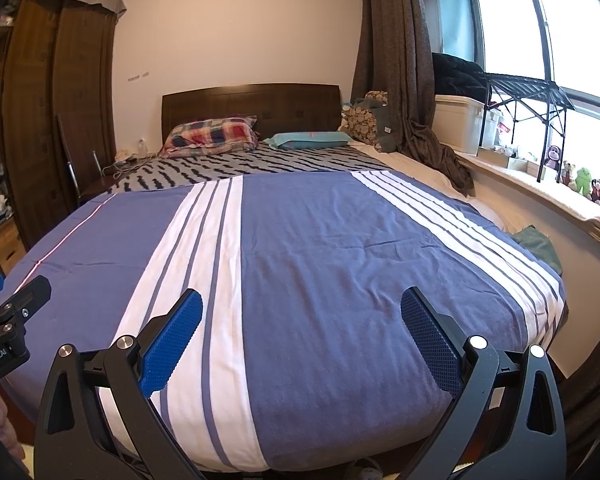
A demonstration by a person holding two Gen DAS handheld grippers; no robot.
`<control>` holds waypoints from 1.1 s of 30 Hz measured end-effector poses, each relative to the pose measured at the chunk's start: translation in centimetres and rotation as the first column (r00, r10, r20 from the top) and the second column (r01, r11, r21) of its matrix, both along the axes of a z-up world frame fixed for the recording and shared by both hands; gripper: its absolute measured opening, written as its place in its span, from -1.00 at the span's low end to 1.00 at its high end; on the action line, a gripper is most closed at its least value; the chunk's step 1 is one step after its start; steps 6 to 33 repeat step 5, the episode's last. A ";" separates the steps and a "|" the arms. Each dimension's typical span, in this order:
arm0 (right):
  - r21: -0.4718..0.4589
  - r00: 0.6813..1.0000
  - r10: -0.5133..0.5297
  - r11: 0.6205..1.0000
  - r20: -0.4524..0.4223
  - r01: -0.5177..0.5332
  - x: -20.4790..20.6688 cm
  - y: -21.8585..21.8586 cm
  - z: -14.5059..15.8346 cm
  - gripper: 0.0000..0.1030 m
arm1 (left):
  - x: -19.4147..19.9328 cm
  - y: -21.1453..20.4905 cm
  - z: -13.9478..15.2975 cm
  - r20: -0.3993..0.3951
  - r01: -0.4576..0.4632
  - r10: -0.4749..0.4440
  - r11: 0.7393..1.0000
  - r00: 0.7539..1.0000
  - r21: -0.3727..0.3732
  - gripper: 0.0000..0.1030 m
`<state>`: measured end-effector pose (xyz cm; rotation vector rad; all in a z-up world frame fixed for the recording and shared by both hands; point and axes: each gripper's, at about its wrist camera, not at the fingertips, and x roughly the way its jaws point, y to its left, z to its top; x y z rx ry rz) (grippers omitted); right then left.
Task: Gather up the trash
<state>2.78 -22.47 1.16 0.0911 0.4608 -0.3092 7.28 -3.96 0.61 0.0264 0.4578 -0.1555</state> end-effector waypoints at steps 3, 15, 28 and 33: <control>-0.002 1.000 0.000 1.000 0.001 0.000 -0.1 0.0 0.0 0.93 | -0.2 0.0 0.0 -0.004 0.008 -0.008 1.000 1.000 -0.003 0.84; -0.002 1.000 0.001 1.000 0.003 -0.001 -0.2 0.1 0.0 0.93 | -0.3 0.0 0.0 -0.007 0.008 -0.008 1.000 1.000 -0.003 0.84; -0.002 1.000 0.001 1.000 0.003 -0.001 -0.2 0.1 0.0 0.93 | -0.3 0.0 0.0 -0.007 0.008 -0.008 1.000 1.000 -0.003 0.84; -0.002 1.000 0.001 1.000 0.003 -0.001 -0.2 0.1 0.0 0.93 | -0.3 0.0 0.0 -0.007 0.008 -0.008 1.000 1.000 -0.003 0.84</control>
